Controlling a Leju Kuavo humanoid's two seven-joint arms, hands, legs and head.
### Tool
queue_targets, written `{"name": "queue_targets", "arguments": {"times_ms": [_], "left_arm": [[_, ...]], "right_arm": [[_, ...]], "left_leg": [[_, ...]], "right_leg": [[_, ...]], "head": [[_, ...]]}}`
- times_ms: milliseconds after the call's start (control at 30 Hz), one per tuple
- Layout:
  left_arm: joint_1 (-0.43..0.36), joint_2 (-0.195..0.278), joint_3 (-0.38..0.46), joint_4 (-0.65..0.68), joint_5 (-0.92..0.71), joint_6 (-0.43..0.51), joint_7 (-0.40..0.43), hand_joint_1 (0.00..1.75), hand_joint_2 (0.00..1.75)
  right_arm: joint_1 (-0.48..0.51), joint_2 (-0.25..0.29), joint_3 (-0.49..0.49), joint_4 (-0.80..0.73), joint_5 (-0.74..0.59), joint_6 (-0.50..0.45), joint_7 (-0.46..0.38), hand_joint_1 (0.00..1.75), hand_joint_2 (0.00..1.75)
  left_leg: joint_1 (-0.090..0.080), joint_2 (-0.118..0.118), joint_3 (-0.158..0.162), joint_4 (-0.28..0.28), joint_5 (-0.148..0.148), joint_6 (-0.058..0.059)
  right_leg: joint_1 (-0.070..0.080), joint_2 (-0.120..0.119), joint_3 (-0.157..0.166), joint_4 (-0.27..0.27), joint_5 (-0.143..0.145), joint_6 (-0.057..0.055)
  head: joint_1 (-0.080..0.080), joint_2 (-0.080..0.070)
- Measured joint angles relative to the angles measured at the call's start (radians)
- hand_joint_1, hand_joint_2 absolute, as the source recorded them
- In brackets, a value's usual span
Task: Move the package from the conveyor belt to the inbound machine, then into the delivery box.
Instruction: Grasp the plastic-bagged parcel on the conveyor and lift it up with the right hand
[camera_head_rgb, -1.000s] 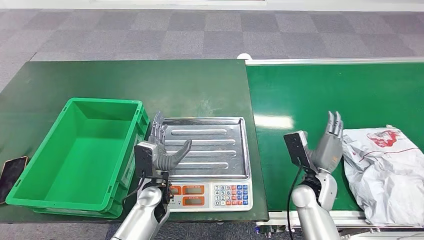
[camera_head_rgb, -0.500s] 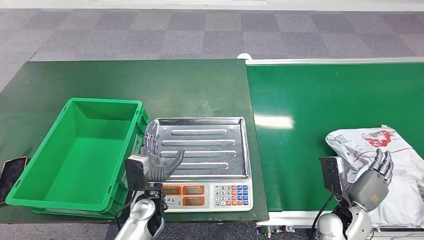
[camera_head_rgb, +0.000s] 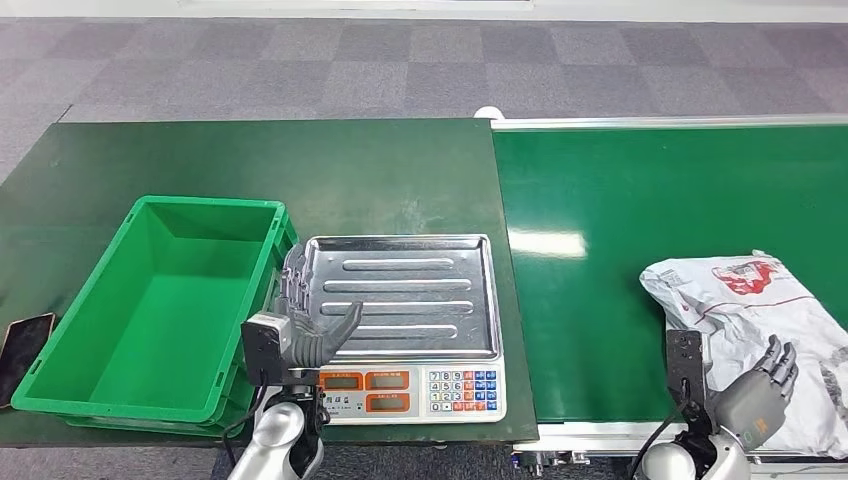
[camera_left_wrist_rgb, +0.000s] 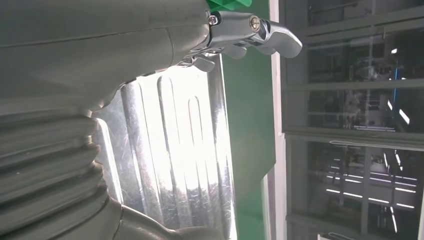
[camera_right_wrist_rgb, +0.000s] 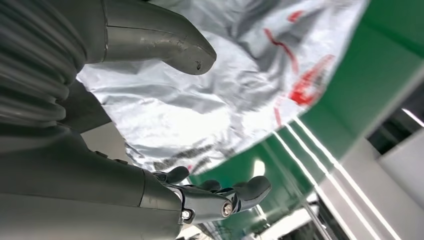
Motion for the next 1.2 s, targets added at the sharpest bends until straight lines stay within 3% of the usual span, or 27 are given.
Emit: {"name": "queue_targets", "arguments": {"times_ms": [233, 667, 833, 1200], "left_arm": [[0.017, 0.010, 0.000, -0.023, -0.007, -0.009, 0.003, 0.00, 1.75], [0.009, 0.012, 0.000, -0.032, -0.016, -0.032, 0.015, 0.00, 1.75], [0.009, 0.014, 0.000, -0.032, -0.016, -0.034, 0.015, 0.00, 1.75], [0.038, 0.018, 0.010, -0.036, -0.012, -0.033, 0.020, 0.00, 1.75]], "right_arm": [[-0.039, -0.074, 0.087, 0.099, 0.068, 0.046, 0.145, 0.00, 1.75], [-0.133, -0.166, 0.145, 0.233, 0.088, 0.113, 0.196, 0.00, 1.75], [-0.199, -0.204, 0.156, 0.331, 0.112, 0.092, 0.221, 0.00, 1.75], [-0.225, -0.242, 0.189, 0.419, 0.125, 0.118, 0.272, 0.00, 1.75]], "left_leg": [[0.000, 0.000, 0.000, 0.000, 0.000, 0.000], [0.000, 0.000, 0.000, 0.000, 0.000, 0.000], [0.000, -0.001, 0.000, 0.000, 0.000, 0.000], [0.000, -0.001, 0.000, 0.000, 0.000, 0.000]], "right_leg": [[0.000, 0.000, 0.000, 0.000, 0.000, 0.000], [0.000, 0.000, 0.000, 0.000, 0.000, 0.000], [0.000, -0.001, 0.001, 0.000, 0.000, 0.000], [0.000, -0.001, 0.000, 0.000, 0.000, 0.000]], "head": [[0.000, 0.000], [0.000, 0.000], [0.000, 0.000], [0.000, 0.000]]}}
